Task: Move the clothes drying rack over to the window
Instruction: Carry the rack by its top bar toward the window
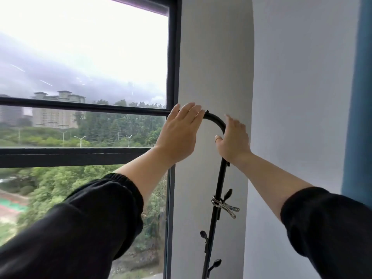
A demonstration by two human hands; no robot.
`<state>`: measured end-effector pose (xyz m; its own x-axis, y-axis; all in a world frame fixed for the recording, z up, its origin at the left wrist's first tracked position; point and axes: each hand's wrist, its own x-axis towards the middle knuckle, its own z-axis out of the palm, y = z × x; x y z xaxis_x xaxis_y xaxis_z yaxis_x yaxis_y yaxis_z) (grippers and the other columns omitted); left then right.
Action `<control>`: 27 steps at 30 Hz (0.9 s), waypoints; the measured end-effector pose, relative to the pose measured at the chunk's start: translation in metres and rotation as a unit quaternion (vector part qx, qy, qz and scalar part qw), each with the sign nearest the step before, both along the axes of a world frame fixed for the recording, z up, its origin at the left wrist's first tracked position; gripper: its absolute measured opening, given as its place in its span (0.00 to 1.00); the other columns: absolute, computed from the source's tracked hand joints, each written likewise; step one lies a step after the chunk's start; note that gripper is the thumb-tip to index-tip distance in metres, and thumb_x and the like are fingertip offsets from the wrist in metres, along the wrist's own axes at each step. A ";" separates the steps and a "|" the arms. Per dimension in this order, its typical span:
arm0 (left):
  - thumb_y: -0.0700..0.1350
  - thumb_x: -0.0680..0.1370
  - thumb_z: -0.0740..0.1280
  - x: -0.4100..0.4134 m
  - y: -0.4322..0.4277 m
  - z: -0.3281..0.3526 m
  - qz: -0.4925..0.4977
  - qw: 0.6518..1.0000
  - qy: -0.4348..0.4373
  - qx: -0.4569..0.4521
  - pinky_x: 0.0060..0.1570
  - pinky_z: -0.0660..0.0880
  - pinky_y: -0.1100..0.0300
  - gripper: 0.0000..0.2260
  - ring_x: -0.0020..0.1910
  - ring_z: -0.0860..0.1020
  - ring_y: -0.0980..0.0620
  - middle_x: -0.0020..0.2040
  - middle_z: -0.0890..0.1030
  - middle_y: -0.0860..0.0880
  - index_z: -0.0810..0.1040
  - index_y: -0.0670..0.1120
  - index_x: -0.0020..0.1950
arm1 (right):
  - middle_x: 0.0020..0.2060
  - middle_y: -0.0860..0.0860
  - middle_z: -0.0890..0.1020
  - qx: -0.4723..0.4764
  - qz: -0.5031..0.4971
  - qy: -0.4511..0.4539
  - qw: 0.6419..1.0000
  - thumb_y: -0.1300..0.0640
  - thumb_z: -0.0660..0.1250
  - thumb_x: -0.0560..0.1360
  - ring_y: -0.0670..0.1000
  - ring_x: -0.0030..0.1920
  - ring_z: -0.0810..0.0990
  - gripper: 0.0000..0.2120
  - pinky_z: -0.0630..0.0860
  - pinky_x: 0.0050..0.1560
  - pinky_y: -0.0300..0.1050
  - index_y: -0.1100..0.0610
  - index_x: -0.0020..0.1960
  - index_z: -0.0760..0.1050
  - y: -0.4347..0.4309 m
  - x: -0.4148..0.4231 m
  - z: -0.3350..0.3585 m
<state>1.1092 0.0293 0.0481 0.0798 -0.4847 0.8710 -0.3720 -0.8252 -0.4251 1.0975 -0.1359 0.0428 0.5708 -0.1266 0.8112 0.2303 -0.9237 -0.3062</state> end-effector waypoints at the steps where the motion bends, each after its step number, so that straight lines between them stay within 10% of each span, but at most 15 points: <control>1: 0.39 0.75 0.61 0.001 0.001 0.007 0.026 0.999 0.032 0.004 0.69 0.64 0.46 0.23 0.67 0.70 0.43 0.66 0.74 0.43 0.66 0.40 0.70 | 0.68 0.58 0.69 0.006 0.031 0.024 0.999 0.59 0.64 0.75 0.60 0.68 0.66 0.30 0.64 0.68 0.52 0.58 0.74 0.58 0.002 0.006 0.006; 14: 0.55 0.80 0.54 0.088 0.023 0.045 0.136 0.965 0.223 0.016 0.63 0.67 0.48 0.24 0.66 0.67 0.43 0.68 0.69 0.44 0.58 0.47 0.74 | 0.51 0.53 0.70 0.182 0.142 0.089 0.969 0.39 0.54 0.72 0.54 0.52 0.69 0.29 0.69 0.50 0.47 0.54 0.66 0.71 0.019 0.095 0.037; 20: 0.57 0.81 0.50 0.119 0.038 0.078 0.112 0.962 0.249 -0.006 0.38 0.70 0.57 0.21 0.36 0.74 0.48 0.38 0.77 0.49 0.76 0.45 0.47 | 0.27 0.52 0.70 0.264 0.095 0.014 0.960 0.44 0.51 0.80 0.53 0.29 0.69 0.26 0.63 0.30 0.45 0.58 0.31 0.68 0.031 0.135 0.040; 27: 0.65 0.76 0.56 0.149 0.038 0.093 0.089 0.948 0.305 0.003 0.31 0.67 0.59 0.24 0.30 0.72 0.50 0.31 0.72 0.50 0.70 0.46 0.33 | 0.24 0.52 0.68 0.272 0.009 -0.054 0.961 0.44 0.51 0.79 0.55 0.25 0.68 0.27 0.67 0.33 0.47 0.58 0.26 0.60 0.031 0.172 0.040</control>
<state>1.2577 0.0677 0.1414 0.6491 -0.4204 0.6340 -0.4046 -0.8965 -0.1802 1.2699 -0.1047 0.0832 0.4922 -0.5400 0.6827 0.3025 -0.6293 -0.7159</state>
